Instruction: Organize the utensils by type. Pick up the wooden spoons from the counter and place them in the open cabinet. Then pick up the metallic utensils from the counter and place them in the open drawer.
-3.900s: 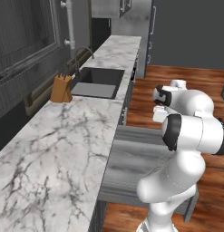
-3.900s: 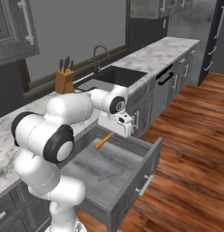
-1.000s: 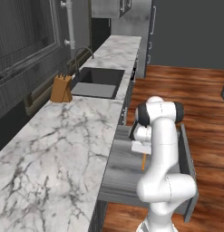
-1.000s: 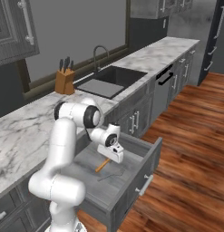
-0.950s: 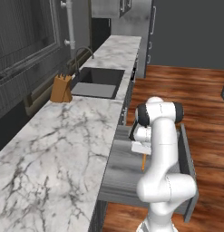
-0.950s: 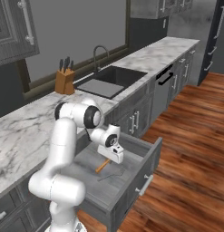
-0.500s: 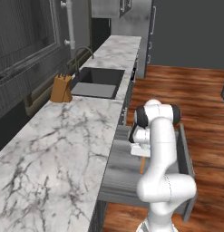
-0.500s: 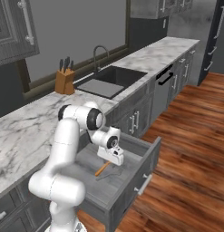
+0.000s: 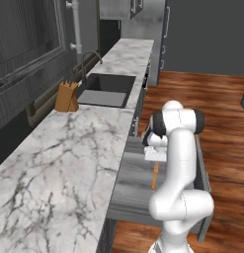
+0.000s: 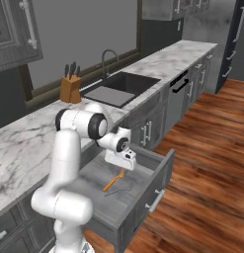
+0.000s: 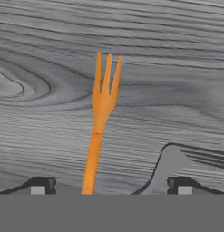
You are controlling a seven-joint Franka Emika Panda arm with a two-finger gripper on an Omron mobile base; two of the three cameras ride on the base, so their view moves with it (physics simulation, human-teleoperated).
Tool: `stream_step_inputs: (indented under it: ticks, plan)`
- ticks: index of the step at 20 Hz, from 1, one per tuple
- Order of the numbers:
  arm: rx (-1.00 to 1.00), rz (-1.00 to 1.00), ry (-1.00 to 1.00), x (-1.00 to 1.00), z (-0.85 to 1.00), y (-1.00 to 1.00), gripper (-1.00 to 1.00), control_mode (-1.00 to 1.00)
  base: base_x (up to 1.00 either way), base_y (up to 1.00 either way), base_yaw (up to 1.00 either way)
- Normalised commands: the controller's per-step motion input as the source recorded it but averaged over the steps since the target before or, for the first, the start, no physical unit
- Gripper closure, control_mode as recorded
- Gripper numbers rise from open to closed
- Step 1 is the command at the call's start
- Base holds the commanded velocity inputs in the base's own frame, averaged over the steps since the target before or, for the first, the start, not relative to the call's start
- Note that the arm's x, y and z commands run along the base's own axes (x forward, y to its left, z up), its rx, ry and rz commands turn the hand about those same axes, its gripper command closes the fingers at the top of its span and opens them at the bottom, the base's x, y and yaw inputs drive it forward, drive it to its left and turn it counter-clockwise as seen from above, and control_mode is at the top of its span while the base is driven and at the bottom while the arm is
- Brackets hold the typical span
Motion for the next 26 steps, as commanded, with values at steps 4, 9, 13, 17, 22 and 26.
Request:
stream_step_inputs:
  ticks: [4,9,13,17,22,26]
  plan:
    - [0.0,0.14,-0.11,-0.37,0.85,-0.04,-1.0,-1.0,0.0,0.0,0.0]
    - [0.07,0.2,-0.15,-0.6,0.69,-0.15,-1.0,-1.0,0.0,0.0,0.0]
    - [0.13,0.18,-0.11,-0.55,0.69,-0.15,-1.0,-1.0,0.0,0.0,0.0]
    - [0.11,0.08,0.0,-0.48,0.77,-0.01,-1.0,-1.0,0.0,0.0,0.0]
    - [0.01,0.0,0.01,-0.45,0.78,0.0,-1.0,-1.0,0.0,0.0,0.0]
    - [0.0,0.0,-0.01,-0.48,0.59,0.0,-1.0,-1.0,0.0,0.0,0.0]
